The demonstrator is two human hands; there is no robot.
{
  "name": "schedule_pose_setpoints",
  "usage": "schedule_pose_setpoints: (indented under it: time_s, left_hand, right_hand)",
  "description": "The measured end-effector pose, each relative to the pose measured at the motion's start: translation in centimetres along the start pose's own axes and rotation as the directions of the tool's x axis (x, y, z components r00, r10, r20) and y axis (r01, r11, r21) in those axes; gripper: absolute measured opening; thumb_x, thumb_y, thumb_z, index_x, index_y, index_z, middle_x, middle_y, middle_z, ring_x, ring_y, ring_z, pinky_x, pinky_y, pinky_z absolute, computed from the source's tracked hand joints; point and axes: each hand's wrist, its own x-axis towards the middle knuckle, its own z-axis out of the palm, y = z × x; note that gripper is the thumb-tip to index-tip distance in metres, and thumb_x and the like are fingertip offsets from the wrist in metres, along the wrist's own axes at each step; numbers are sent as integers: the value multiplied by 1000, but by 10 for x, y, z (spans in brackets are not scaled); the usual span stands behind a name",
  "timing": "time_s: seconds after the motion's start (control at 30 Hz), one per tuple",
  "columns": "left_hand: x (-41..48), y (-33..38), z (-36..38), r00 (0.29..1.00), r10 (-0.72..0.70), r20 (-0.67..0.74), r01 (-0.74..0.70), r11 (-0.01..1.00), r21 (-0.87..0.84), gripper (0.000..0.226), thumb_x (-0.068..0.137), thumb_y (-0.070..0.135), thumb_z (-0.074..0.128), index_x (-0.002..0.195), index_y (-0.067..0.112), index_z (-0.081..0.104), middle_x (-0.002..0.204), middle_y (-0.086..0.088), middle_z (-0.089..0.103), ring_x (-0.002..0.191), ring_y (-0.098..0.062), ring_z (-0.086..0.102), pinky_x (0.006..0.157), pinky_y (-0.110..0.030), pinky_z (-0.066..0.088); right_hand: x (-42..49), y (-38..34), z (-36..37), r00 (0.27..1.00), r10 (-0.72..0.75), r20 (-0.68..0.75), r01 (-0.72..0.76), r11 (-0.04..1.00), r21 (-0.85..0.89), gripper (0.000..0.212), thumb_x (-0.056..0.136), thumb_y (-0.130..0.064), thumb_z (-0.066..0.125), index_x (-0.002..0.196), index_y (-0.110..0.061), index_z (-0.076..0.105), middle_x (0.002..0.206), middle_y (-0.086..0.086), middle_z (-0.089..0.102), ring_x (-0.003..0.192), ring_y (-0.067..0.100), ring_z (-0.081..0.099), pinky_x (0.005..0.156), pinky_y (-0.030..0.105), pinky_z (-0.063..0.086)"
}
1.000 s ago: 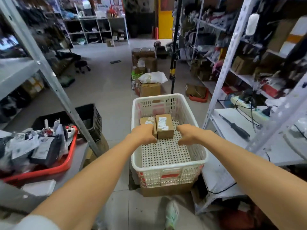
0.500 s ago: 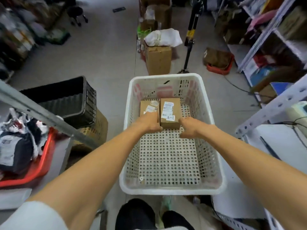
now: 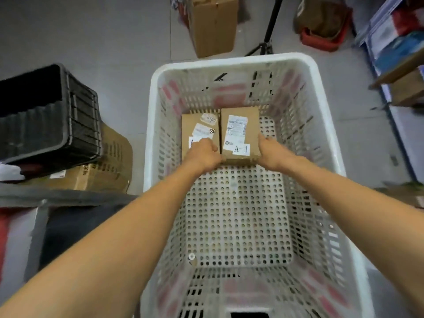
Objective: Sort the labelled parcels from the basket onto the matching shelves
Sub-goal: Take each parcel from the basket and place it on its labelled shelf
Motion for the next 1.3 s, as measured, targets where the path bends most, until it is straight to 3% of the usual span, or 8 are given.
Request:
schedule_pose_setpoints:
  time_s: [0.13, 0.3, 0.53, 0.67, 0.77, 0.97, 1.13, 1.3]
  left_hand:
    - [41, -20, 30, 998, -66, 9, 67, 984, -167, 17, 85, 14, 60, 101, 17, 54, 88, -3, 58, 82, -21, 56, 80, -37, 51]
    - [78, -39, 60, 998, -58, -16, 52, 964, -262, 21, 85, 20, 65, 105, 19, 58, 93, 0, 62, 85, -19, 60, 74, -29, 49]
    - [89, -50, 81, 995, -85, -50, 65, 949, -308, 20, 86, 20, 65, 106, 16, 61, 92, 1, 64, 69, -4, 55, 58, -20, 41]
    - [80, -61, 103, 990, -142, 14, 140, 944, -298, 21, 83, 19, 68, 99, 20, 54, 98, -5, 65, 89, -21, 62, 83, -39, 53]
    - [68, -77, 128, 975, -219, 48, 224, 941, -254, 50, 79, 25, 74, 120, 16, 47, 114, -7, 60, 102, -26, 59, 89, -44, 51]
    - [29, -116, 172, 933, -185, 308, 297, 880, -371, 105, 74, 16, 81, 152, 34, 14, 141, -2, 50, 125, -26, 51, 101, -44, 46]
    - [14, -127, 183, 958, -130, 256, 244, 838, -488, 101, 79, 8, 76, 152, 35, 13, 138, 4, 51, 128, -17, 47, 92, -27, 45]
    - [0, -120, 173, 973, -117, 198, 206, 825, -526, 100, 78, 6, 76, 151, 38, 15, 133, -4, 55, 125, -19, 51, 95, -32, 48]
  right_hand:
    - [82, 13, 27, 949, 252, -188, -171, 915, 365, 78, 86, -28, 70, 143, -2, 25, 144, 25, 32, 131, 40, 36, 108, 43, 34]
    - [141, 32, 79, 915, 396, -74, -287, 769, 571, 128, 73, -26, 83, 150, -13, -18, 153, 27, 23, 140, 39, 25, 114, 44, 28]
    - [135, 57, 100, 907, 422, -4, -319, 692, 647, 109, 62, -12, 88, 147, -19, 20, 135, 9, 52, 124, 31, 49, 107, 45, 39]
    - [85, 52, 136, 857, 484, 176, -482, 633, 606, 115, 62, -7, 87, 148, -21, 12, 134, 13, 49, 124, 34, 48, 107, 45, 39]
    - [34, 53, 177, 835, 497, 237, -533, 619, 577, 110, 56, -9, 90, 140, -20, 18, 127, 13, 52, 118, 35, 52, 102, 48, 44]
    - [-25, 61, 230, 894, 365, 260, -436, 571, 696, 150, 34, -22, 95, 150, -21, 1, 137, 7, 48, 128, 29, 46, 104, 48, 43]
    - [-34, 67, 229, 973, 197, 119, -198, 455, 868, 107, 63, -5, 87, 138, -37, 18, 114, -25, 56, 99, -12, 58, 84, 24, 51]
    - [-42, 63, 215, 982, 174, 74, -148, 466, 872, 123, 62, -6, 88, 151, -33, 8, 116, -27, 55, 109, 0, 55, 97, 35, 48]
